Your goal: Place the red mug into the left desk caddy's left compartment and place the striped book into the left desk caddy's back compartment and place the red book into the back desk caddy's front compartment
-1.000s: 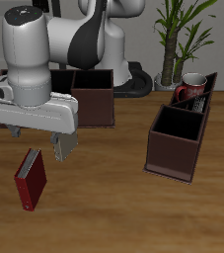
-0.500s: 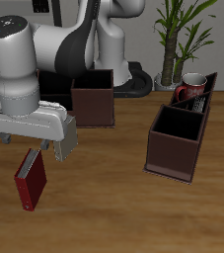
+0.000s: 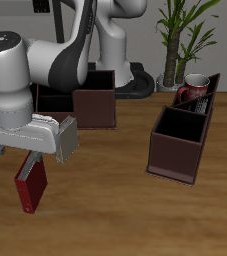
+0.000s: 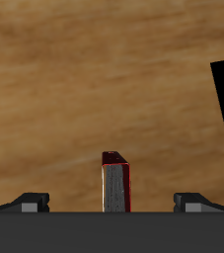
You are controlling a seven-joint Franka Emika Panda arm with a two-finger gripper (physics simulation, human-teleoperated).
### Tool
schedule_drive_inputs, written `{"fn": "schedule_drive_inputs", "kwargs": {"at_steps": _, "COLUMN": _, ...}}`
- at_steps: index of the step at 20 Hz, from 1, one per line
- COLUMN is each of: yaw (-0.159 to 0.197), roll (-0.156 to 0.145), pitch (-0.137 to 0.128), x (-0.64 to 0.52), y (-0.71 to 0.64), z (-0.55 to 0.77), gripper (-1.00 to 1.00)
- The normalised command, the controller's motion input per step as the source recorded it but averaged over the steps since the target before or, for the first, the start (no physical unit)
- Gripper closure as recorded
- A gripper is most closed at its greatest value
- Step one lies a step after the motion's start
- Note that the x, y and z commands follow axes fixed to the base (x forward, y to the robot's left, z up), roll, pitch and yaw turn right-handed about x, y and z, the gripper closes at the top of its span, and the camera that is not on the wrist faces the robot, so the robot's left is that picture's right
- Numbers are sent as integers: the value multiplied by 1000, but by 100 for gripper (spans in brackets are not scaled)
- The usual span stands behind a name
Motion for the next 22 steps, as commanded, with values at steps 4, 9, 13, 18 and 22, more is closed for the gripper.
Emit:
{"fn": "schedule_drive_inputs", "kwargs": {"at_steps": 4, "yaw": -3, "roll": -11, "pitch": -18, "x": -17, "y": -175, "z": -246, "gripper": -100}}
{"fn": "schedule_drive_inputs", "kwargs": {"at_steps": 9, "yaw": -20, "roll": -23, "pitch": -23, "x": -2, "y": -23, "z": -194, "gripper": -100}}
{"fn": "schedule_drive_inputs", "kwargs": {"at_steps": 13, "yaw": -20, "roll": -13, "pitch": -6, "x": -3, "y": 9, "z": -335, "gripper": -100}}
{"fn": "schedule_drive_inputs", "kwargs": {"at_steps": 18, "yaw": -7, "roll": 0, "pitch": 8, "x": 21, "y": 90, "z": -331, "gripper": -100}}
{"fn": "schedule_drive_inputs", "kwargs": {"at_steps": 22, "yaw": -15, "roll": 15, "pitch": 21, "x": -41, "y": 55, "z": -243, "gripper": -100}}
